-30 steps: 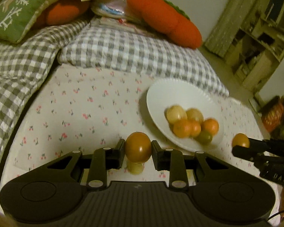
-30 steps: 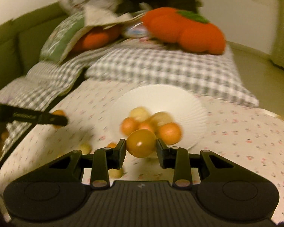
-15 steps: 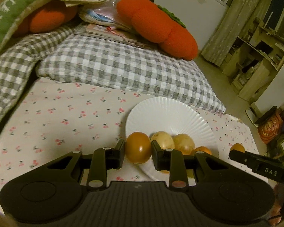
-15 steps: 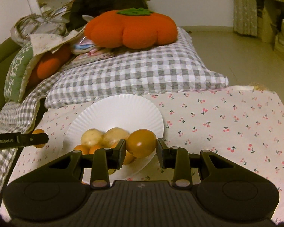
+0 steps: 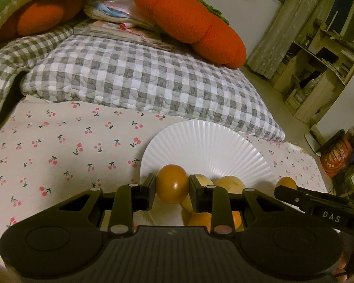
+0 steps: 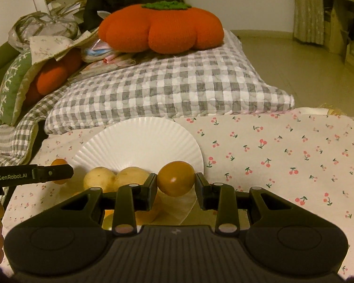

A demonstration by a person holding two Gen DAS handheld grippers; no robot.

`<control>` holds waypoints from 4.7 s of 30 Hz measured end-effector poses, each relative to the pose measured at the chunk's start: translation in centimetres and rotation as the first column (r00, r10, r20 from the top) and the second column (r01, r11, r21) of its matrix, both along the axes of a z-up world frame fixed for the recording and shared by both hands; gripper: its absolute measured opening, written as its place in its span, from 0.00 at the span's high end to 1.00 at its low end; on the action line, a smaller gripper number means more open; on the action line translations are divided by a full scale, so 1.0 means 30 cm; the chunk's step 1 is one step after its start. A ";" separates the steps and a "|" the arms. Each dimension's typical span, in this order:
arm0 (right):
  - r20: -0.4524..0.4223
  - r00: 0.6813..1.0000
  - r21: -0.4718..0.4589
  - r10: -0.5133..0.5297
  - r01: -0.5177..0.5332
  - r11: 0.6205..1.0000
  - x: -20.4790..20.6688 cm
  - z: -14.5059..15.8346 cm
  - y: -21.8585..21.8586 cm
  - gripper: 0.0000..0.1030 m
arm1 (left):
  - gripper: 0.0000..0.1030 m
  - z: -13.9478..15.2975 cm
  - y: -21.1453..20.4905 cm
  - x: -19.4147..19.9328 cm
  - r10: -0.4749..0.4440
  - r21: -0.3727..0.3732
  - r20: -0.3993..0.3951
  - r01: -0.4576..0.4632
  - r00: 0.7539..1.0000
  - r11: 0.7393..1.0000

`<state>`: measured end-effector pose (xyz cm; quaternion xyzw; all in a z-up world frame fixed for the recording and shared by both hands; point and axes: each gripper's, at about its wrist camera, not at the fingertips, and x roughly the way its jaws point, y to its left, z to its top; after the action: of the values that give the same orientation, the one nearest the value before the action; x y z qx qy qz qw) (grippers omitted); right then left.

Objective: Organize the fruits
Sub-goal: 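Carry both oranges to the white plate and open both grippers, then withdraw both open grippers back over the remaining small fruits, then grasp a brownish orange with the left gripper while the right grasps a green fruit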

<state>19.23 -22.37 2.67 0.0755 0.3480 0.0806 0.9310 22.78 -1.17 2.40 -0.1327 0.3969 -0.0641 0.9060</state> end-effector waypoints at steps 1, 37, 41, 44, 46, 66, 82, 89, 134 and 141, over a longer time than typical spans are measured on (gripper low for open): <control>0.000 1.000 -0.001 0.000 0.000 1.000 0.003 -0.003 0.001 0.70 | 0.86 -0.005 -0.001 0.005 -0.002 0.002 0.001 0.002 1.000 1.000; 0.103 0.995 -0.051 0.015 -0.010 0.999 -0.081 0.112 0.057 0.60 | 0.70 0.077 0.046 -0.047 0.026 -0.068 0.022 -0.025 0.999 0.997; 0.122 0.992 -0.038 0.037 -0.033 0.999 -0.126 0.143 0.082 0.51 | 0.61 0.092 0.037 -0.084 0.011 -0.056 0.013 -0.010 1.000 0.998; 0.114 0.992 -0.050 0.063 -0.058 0.997 -0.161 0.148 0.112 0.48 | 0.51 0.096 0.028 -0.112 0.016 -0.012 -0.019 -0.016 1.000 1.000; 0.109 0.991 -0.063 0.084 -0.077 0.995 -0.185 0.147 0.134 0.48 | 0.48 0.095 0.028 -0.135 0.022 0.008 -0.042 -0.022 0.999 1.000; 0.119 0.957 -0.115 0.266 -0.253 0.961 -0.352 0.128 0.265 0.00 | 0.12 0.123 0.085 -0.314 0.040 0.084 -0.092 -0.032 0.995 0.996; -0.001 0.959 -0.131 0.282 -0.280 0.951 -0.390 0.055 0.302 0.01 | 0.11 0.079 0.027 -0.316 0.005 0.173 -0.122 0.016 0.993 0.985; -0.055 0.960 -0.162 0.276 -0.281 0.946 -0.404 0.026 0.315 0.01 | 0.11 0.063 0.003 -0.310 -0.015 0.205 -0.120 0.040 0.993 0.978; -0.257 0.919 -0.205 0.298 -0.353 0.913 -0.344 -0.143 0.351 0.76 | 0.76 -0.116 -0.129 -0.155 -0.151 0.168 -0.156 0.177 0.976 0.970; -0.244 0.921 -0.201 0.305 -0.356 0.913 -0.347 -0.131 0.347 0.76 | 0.77 -0.109 -0.112 -0.159 -0.124 0.165 -0.154 0.150 0.980 0.975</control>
<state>8.83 -11.96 -1.25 -0.0907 0.4578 0.1865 0.8645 18.02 -4.52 -0.87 -0.0286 0.4730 -0.0815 0.8768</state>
